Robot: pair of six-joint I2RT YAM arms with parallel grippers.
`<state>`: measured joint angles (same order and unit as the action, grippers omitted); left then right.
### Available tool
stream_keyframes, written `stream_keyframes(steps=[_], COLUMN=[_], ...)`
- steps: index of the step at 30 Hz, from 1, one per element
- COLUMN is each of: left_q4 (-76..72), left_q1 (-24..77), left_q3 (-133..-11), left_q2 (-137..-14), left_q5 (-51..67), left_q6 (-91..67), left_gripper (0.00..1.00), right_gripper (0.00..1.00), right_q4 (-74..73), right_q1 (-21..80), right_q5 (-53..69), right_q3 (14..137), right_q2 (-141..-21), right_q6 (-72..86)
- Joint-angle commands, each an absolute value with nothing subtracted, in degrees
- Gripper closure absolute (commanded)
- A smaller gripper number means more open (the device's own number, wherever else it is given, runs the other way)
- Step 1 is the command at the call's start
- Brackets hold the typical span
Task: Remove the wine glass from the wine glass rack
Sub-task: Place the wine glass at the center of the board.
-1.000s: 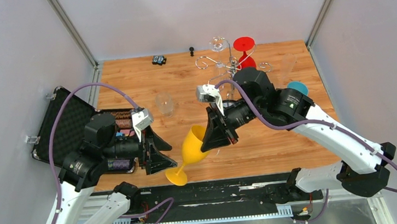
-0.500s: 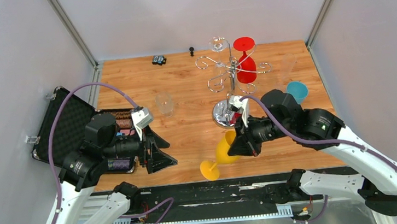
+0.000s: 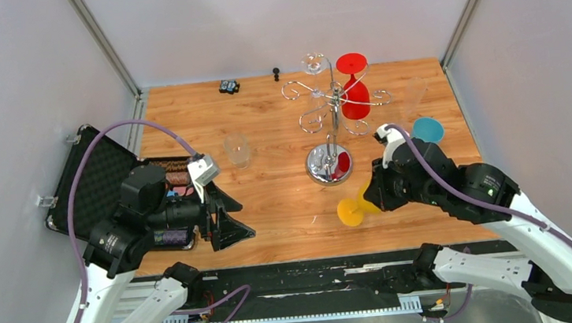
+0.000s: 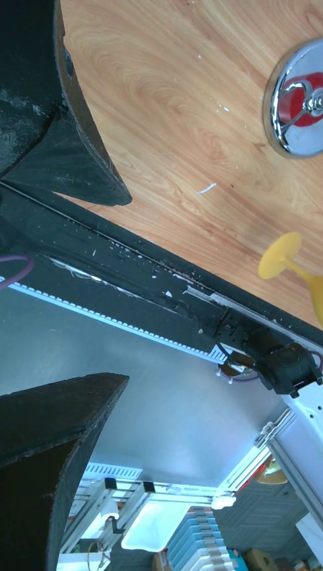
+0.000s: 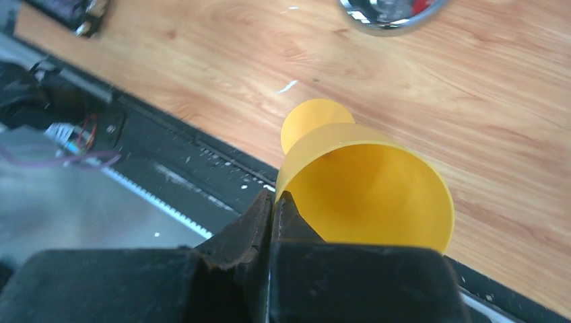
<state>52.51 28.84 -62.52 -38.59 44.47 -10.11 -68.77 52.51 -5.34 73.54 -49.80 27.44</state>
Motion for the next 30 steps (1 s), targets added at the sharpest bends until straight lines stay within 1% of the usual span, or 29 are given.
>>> stream_keyframes(steps=[1,6,13,23,30], left_q4=[51.82,51.1,51.08,51.43,51.76], left_q1=[28.72,28.74,28.74,30.21,32.36], left_q3=[-63.67,-63.46,-63.43,-62.75,-62.77], left_q2=[-38.08,-38.14,-36.98,-35.87,-34.99], left_q5=[44.21,44.69,43.34,41.1,40.38], left_q6=[-10.09,-11.01,-11.68,-12.47,-12.39], left_gripper=[0.0,0.0,0.0,0.0,0.0], right_gripper=[1.0,1.0,1.0,1.0,1.0], right_q4=[-72.88,-75.4,-73.5,-67.29,-62.69], right_q1=[50.16,45.24,32.6,9.9,-2.55], right_q5=[-16.86,-21.47,-20.58,-10.42,-5.65], right_q3=[75.0,75.82,76.51,76.02,73.41], right_q2=[-47.87,-49.81,-50.8,-54.61,-56.73], right_q6=[34.43,34.44,28.46,18.97,16.61])
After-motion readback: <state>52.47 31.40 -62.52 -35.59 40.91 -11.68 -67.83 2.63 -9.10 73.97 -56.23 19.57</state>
